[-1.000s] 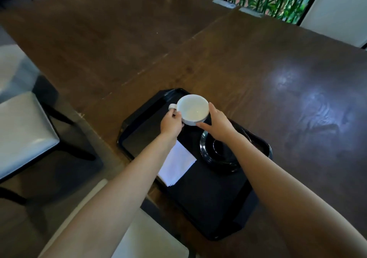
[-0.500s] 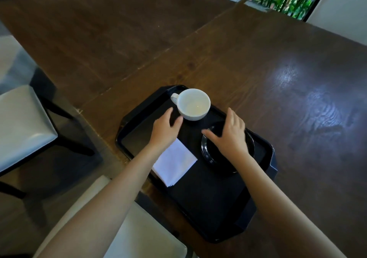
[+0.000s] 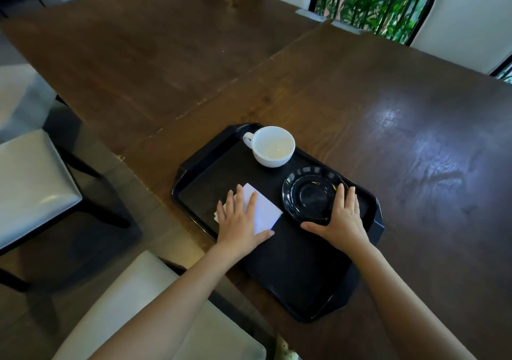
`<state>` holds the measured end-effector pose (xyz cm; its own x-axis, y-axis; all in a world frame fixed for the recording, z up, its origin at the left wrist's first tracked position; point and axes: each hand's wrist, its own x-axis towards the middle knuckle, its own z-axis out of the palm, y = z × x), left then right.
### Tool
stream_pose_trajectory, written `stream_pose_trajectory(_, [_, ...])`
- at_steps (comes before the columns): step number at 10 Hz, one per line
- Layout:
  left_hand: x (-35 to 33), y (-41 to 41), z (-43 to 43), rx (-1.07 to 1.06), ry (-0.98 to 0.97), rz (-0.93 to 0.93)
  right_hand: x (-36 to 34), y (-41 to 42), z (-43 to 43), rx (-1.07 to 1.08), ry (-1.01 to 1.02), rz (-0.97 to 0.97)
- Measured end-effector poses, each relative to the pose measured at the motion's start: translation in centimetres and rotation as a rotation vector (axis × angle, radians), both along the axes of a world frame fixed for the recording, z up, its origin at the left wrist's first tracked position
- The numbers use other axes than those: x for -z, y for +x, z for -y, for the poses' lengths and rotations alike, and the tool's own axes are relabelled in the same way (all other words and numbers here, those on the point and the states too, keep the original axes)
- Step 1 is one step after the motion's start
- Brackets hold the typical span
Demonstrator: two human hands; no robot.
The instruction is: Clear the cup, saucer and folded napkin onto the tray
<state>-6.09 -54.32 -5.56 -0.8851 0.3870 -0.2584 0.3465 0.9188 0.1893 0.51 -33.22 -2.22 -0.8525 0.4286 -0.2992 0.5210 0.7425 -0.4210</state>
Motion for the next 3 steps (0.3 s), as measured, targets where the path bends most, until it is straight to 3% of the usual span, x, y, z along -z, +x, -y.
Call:
stream_pose_trajectory(2, [-3.0,-0.2,-0.5,-0.002,-0.127,0.092,-2.2,0.1,-0.6,-0.019,-0.022,0.136])
stream_pose_trajectory(3, [-7.6,-1.4,-1.9,0.044,-0.180,0.220,-5.0,0.3,-1.3,-0.070,-0.081,0.337])
